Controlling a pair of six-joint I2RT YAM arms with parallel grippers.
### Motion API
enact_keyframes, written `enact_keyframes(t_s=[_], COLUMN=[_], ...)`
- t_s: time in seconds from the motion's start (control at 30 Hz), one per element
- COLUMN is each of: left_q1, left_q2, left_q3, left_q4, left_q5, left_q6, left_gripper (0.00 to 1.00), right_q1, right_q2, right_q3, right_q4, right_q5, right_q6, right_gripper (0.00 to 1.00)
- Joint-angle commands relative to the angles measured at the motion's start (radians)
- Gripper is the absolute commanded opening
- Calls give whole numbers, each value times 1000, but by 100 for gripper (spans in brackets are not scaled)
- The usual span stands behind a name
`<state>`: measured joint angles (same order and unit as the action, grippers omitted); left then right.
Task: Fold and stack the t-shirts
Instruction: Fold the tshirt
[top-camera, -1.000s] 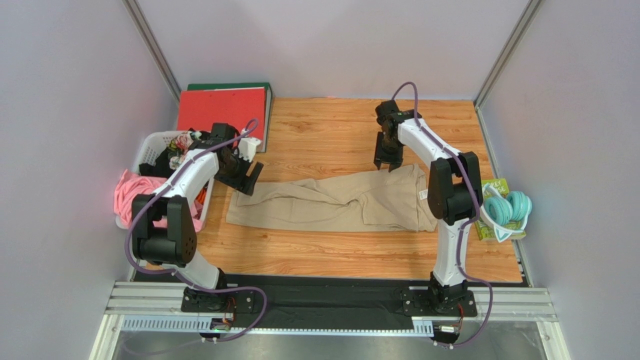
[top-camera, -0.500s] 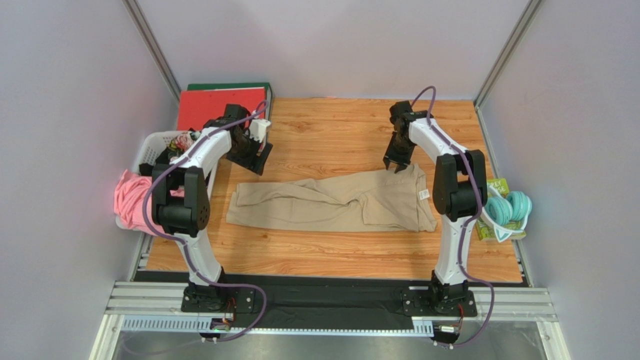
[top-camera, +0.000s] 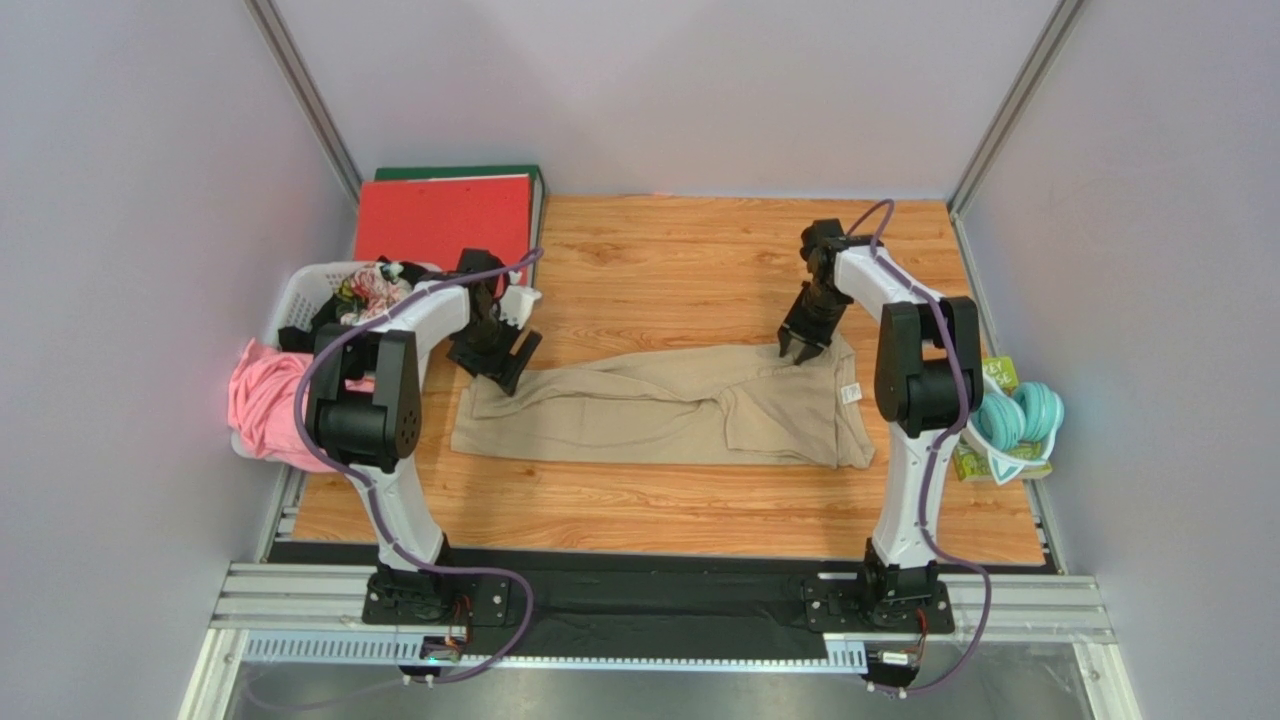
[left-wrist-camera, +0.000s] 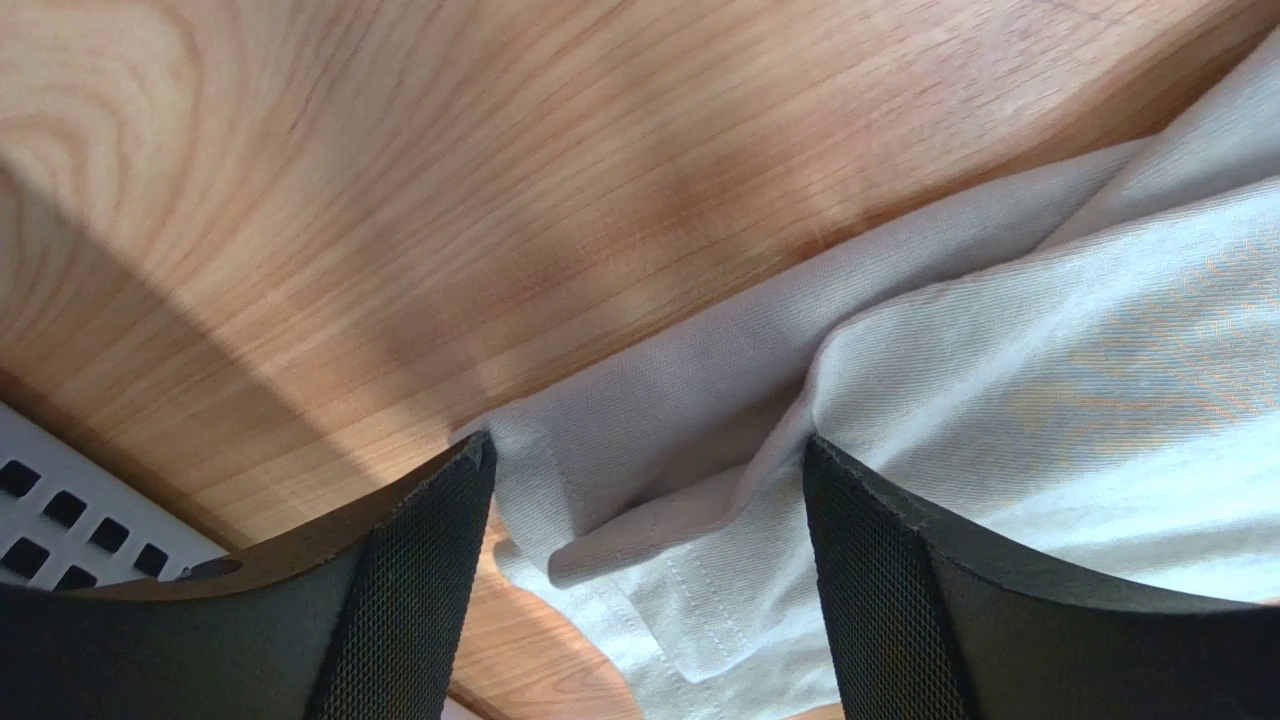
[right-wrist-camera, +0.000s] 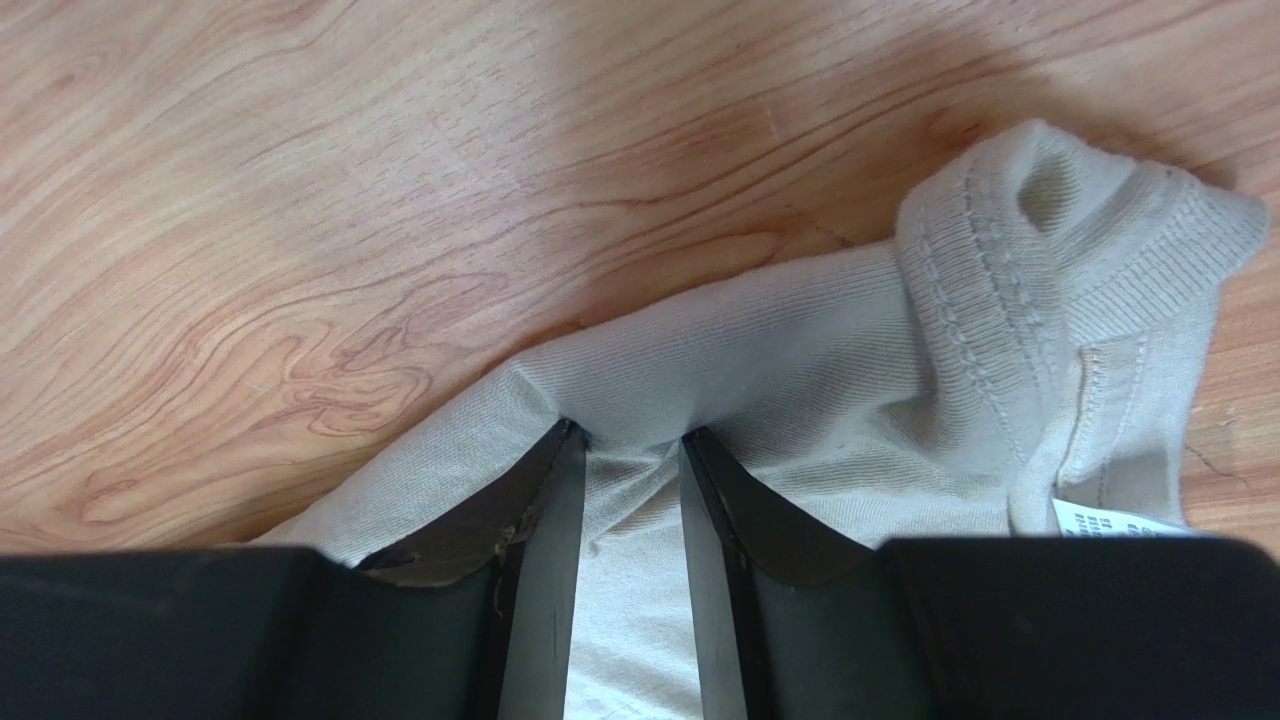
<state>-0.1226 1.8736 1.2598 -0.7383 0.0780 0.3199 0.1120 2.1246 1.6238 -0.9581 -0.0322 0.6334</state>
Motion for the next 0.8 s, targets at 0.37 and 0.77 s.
enact_keyframes(t_s=[0.37,0.77], left_q1=[24,-29], left_q2=[-28,-257], left_q3=[98,59], left_q4=[-18,-108], left_q5=[-34,153], left_q6=[25,-36], left_gripper=[81,82], right_q1=[-103,-164], right_q2=[190,205], right_q3=[215,588], right_q4=[-11,-192], right_q5=[-72,-28], right_q6=[-6,-32], right_gripper=[34,42])
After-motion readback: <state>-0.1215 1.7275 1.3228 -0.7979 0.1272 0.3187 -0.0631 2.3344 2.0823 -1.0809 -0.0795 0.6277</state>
